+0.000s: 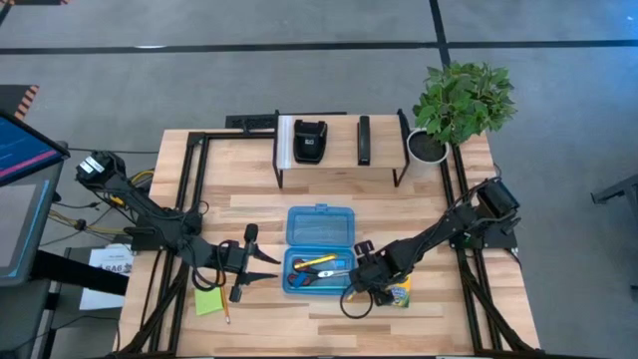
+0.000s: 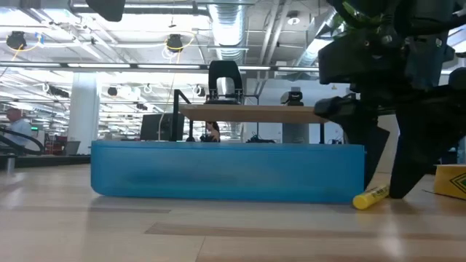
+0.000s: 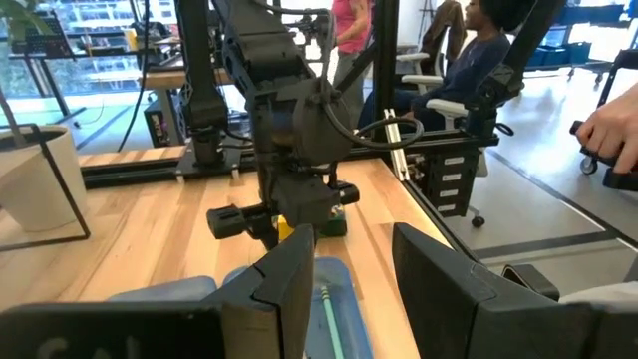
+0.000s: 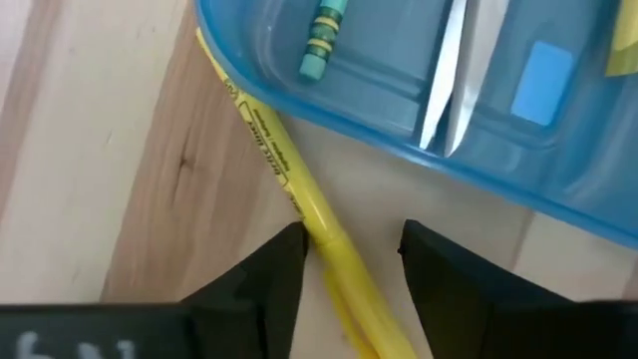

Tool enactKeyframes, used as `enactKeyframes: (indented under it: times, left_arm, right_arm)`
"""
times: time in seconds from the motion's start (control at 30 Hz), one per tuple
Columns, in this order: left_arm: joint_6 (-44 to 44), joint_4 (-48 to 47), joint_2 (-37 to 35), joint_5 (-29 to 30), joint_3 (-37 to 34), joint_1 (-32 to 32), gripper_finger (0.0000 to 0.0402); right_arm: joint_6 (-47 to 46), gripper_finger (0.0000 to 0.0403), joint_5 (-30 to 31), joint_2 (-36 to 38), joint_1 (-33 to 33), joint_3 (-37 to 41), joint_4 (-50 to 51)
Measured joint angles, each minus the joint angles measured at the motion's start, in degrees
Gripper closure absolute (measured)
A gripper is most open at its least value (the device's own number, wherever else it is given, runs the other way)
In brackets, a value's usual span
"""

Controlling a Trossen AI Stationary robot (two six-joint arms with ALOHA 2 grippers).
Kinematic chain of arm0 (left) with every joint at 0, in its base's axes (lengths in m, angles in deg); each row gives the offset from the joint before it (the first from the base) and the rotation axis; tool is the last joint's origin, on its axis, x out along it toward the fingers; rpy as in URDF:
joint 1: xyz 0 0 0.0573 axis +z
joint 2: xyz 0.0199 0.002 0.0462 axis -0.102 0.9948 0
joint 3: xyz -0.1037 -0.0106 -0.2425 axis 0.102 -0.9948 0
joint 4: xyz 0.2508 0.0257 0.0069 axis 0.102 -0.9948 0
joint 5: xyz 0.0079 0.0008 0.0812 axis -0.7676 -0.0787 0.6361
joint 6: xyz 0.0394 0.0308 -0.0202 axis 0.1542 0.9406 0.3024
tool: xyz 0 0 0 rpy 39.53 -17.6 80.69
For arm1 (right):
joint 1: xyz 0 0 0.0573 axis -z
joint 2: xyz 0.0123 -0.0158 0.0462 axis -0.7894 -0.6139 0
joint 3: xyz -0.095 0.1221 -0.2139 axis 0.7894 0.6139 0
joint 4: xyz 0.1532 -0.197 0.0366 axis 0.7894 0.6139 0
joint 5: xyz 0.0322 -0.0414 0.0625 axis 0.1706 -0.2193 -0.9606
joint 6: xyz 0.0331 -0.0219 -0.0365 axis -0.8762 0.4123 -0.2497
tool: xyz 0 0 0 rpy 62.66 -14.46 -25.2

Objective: Pack school essentials
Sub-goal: Put the yellow pen into the supply box

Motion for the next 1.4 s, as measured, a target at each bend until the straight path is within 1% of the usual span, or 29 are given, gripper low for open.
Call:
enactKeyframes:
  times: [0.33,0.5,0.6,0.7,0.83,0.97,1.03,1.23,1.4]
  left_arm:
    - [-0.4,0.0,0.0,0.0,0.0,0.0,0.0275]
    - [-0.8,0.0,0.0,0.0,0.0,0.0,0.0275]
    - [-1.2,0.0,0.0,0.0,0.0,0.0,0.0275]
    - [-2.4,0.0,0.0,-0.5,0.0,0.0,0.0274]
    - [-2.3,0.1,0.0,-0.5,0.0,0.0,0.0274]
    - [-1.7,0.1,0.0,-0.5,0.0,0.0,0.0274]
    - [-1.7,0.1,0.0,-0.5,0.0,0.0,0.0274]
    - [-1.6,0.7,0.0,-0.1,0.0,0.0,0.0274]
    - [-1.6,0.4,0.0,-0.1,0.0,0.0,0.0274]
  right_arm:
    - [0.5,0.034,-1.0,0.3,-1.0,-0.4,2.1]
    - [2.9,0.0383,-1.4,0.0,-1.7,-3.8,7.6]
    - [2.9,0.0387,-1.6,-0.2,-1.8,-7.2,13.0]
    - [2.8,0.0377,-1.5,-0.1,-1.8,-10.5,16.8]
    - [3.0,0.0372,-1.4,-0.1,-1.7,-14.8,19.7]
    - [5.3,0.0378,-1.2,0.0,-1.4,-19.0,18.6]
    - [6.2,0.0378,-0.7,0.0,-0.6,-20.6,15.7]
    - [1.9,0.0376,1.0,-0.4,6.1,-21.5,4.5]
    - [0.9,0.0377,-0.7,-2.3,10.8,-21.5,4.2]
